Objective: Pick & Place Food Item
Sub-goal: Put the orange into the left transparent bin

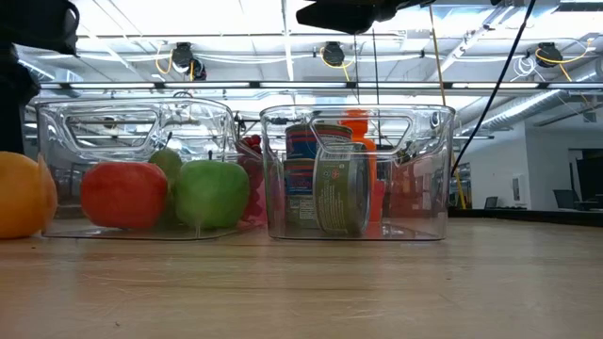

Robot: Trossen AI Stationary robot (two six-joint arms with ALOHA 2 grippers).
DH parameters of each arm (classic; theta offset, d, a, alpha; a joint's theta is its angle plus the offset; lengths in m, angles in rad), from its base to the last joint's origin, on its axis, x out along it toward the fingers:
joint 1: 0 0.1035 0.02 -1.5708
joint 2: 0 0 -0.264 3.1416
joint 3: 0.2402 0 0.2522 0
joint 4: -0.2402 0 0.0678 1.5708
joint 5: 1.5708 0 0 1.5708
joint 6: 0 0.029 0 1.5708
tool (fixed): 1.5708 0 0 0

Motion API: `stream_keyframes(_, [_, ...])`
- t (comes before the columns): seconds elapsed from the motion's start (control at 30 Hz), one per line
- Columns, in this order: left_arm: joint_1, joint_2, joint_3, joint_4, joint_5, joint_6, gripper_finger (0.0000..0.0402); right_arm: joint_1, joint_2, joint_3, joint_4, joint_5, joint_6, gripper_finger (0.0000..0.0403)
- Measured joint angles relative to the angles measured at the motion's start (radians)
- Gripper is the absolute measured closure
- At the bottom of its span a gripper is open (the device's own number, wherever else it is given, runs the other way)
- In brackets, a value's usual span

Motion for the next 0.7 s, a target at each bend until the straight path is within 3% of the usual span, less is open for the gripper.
stream_keyframes(0.43, [0.035, 0.0, -0.001, 0.0, -0.003, 0.008, 0.0062, 0.0, 0.0, 0.0, 0.0, 0.0, 0.0, 0.0039])
stream_keyframes(0.7, [0.1, -0.003, -0.099, 0.066, 0.067, 0.01, 0.0062, 0.0, 0.0, 0.0, 0.0, 0.0, 0.018, 0.0039])
